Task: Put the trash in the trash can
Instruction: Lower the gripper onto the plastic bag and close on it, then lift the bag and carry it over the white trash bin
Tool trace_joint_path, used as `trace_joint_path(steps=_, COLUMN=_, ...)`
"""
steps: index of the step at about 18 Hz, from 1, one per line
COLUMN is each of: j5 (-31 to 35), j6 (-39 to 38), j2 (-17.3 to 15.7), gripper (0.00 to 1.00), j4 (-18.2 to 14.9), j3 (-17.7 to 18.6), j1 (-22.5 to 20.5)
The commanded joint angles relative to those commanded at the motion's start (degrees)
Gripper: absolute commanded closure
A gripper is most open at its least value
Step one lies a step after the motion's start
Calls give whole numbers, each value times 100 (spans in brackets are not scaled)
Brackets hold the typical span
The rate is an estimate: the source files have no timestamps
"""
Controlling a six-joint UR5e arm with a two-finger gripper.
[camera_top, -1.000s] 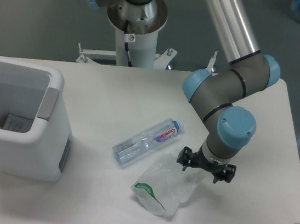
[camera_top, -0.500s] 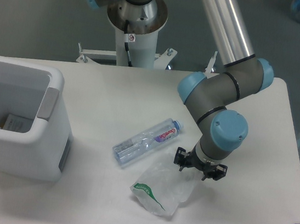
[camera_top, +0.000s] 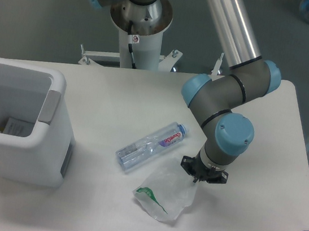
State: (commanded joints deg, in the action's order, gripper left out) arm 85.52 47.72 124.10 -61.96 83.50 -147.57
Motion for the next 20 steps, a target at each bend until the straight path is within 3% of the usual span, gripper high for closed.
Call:
trace_joint_path(steps=3, j5=-44, j6=-9, j2=-44, gripper=100, j4=0, j3=-185, j1=-44)
trace_joint_path(steps=7, j5=-763, j6=-105, j2=-386, gripper=100, j4=-9, j3=-475, j1=-132)
trace_joint_path(steps=20, j5=-1924, j6=-1001, j2=-1511, gripper=100, j4=-53, j3=-633, j1=43)
